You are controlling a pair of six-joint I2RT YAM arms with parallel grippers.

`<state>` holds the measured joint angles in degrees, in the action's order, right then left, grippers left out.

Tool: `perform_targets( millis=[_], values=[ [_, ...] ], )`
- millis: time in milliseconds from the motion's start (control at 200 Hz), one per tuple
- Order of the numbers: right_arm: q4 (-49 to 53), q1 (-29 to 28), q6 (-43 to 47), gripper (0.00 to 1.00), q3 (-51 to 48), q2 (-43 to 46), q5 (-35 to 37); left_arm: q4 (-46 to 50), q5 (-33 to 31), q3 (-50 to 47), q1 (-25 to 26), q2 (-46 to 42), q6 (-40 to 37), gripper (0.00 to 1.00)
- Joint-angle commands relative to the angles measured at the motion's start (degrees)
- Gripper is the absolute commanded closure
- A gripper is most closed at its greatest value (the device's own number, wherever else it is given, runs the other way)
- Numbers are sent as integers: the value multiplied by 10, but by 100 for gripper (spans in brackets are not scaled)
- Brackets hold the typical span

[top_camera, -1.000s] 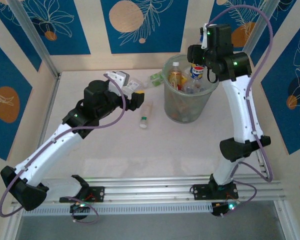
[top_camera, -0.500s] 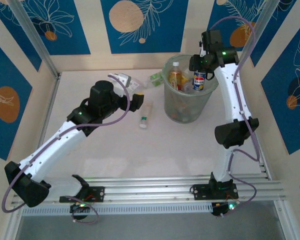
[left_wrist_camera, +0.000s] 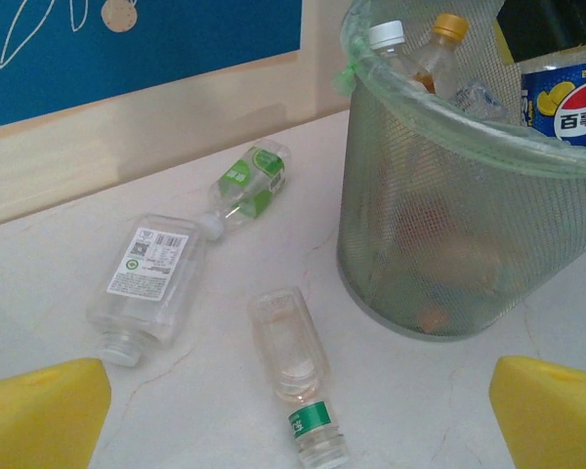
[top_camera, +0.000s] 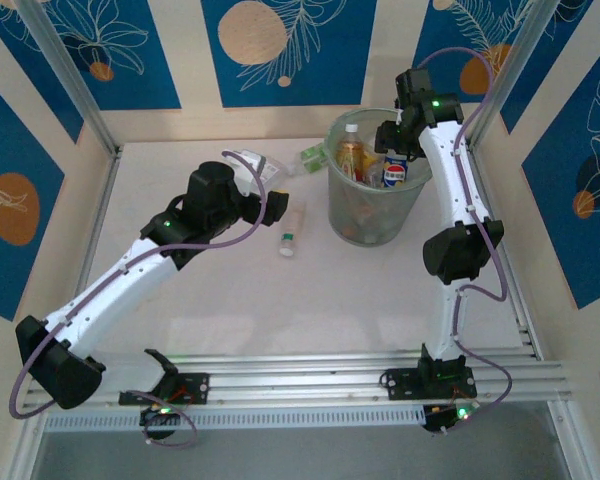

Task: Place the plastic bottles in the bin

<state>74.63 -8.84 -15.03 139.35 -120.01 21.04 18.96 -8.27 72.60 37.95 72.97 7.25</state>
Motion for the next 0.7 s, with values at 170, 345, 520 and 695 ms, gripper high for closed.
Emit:
perform_targets(
  millis=[170, 345, 520, 695],
  values=[
    [34, 3, -2, 19, 29, -11, 43, 15, -21, 18, 4, 8, 10, 1],
    [37, -3, 11, 10, 54, 9, 64, 16, -14, 18, 5, 12, 12, 0],
    [18, -14, 13, 9, 36, 58, 66, 18, -18, 18, 4, 20, 17, 0],
    [-4, -31, 6, 14, -11, 111, 67, 30, -21, 17, 4, 33, 27, 0]
  ],
)
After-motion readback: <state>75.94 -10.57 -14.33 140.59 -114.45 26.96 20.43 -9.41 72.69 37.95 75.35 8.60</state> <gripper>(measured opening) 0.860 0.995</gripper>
